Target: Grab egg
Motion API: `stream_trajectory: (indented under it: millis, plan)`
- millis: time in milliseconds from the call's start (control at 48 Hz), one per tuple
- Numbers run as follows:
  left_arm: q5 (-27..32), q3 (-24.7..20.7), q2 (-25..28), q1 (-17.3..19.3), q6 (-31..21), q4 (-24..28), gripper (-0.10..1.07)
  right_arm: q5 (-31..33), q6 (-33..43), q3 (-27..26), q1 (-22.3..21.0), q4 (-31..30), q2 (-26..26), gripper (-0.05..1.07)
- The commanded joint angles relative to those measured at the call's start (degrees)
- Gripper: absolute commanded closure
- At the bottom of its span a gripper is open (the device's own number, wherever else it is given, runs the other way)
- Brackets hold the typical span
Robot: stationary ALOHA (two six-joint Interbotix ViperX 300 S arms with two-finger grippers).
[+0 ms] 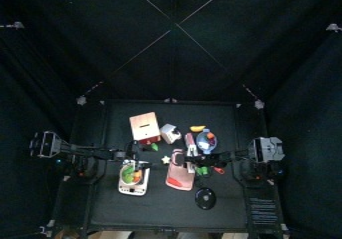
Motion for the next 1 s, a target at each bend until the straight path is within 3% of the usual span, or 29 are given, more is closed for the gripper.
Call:
stream_trajectory:
  millis: [0,312,479,792,979]
  plan:
    - [-0.53,-0.53,-0.18,0.26,0.09,0.0,-0.05,0.09,-0.09,-0.88,0.09,-0.09,-1.76,0.06]
    - [-0.53,-0.62,-0.18,0.44,0.09,0.0,-0.05,0.88,0.0,-1.05,-0.18,1.32,-1.76,0.31]
    - [-0.53,-0.62,-0.18,0.44,0.0,0.0,-0.05,2.64,0.0,-1.32,0.44,2.99,-2.37,0.31]
    - [-0.44,-0.44,-0.44,0.44,0.0,0.0,-0.05,4.75,0.0,-1.49,5.8,7.91,-6.06,0.29]
    - [-0.53,-0.44,-0.44,0.44,0.09,0.0,-0.05,6.06,0.0,-1.67,5.71,8.0,-6.86,0.19]
